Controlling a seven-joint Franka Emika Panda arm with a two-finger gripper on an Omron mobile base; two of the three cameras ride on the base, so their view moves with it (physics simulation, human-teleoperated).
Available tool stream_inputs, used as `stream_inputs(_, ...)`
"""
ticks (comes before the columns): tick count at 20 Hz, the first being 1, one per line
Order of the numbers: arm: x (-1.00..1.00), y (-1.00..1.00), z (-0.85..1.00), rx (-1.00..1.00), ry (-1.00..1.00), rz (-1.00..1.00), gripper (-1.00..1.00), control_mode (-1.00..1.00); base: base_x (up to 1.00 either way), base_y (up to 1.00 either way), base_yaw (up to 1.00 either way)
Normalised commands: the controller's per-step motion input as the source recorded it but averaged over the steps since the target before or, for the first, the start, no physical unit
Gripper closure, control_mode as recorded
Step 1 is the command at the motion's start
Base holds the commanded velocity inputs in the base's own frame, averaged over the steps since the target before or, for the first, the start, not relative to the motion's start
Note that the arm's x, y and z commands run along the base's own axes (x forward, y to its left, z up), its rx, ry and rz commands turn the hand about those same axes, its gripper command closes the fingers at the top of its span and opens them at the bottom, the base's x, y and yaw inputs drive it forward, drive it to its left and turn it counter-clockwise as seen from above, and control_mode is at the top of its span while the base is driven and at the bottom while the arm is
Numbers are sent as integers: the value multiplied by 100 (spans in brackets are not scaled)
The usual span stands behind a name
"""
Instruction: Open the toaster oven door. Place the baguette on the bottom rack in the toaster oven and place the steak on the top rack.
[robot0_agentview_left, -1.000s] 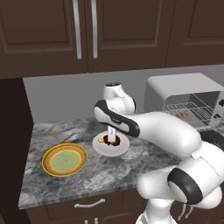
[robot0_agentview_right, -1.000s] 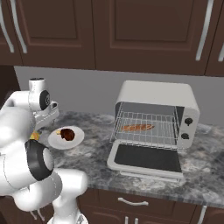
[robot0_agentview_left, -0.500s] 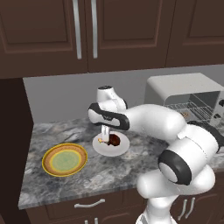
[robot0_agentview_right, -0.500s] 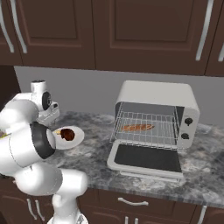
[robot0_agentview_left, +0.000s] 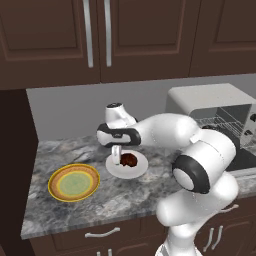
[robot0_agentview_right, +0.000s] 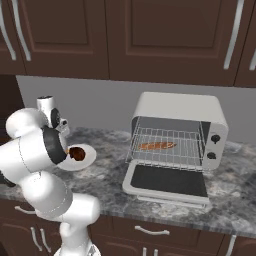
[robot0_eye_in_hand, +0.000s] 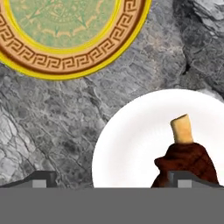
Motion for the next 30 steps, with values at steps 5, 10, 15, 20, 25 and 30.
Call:
stream_inputs(5,37,0,-26,-3,-1,5,-100,-100,0,0,0)
stream_inputs(10,37,14,-30,-5,-3,2,-100,-100,0,0,0)
stream_inputs(15,31,6,-30,0,-9,0,-100,-100,0,0,0)
stream_inputs(20,41,5,-32,-2,-1,0,-100,-100,0,0,0)
stream_inputs(25,37,7,-28,-1,0,0,-100,-100,0,0,0)
stream_inputs(30,14,12,-12,-1,0,-2,-100,-100,0,0,0)
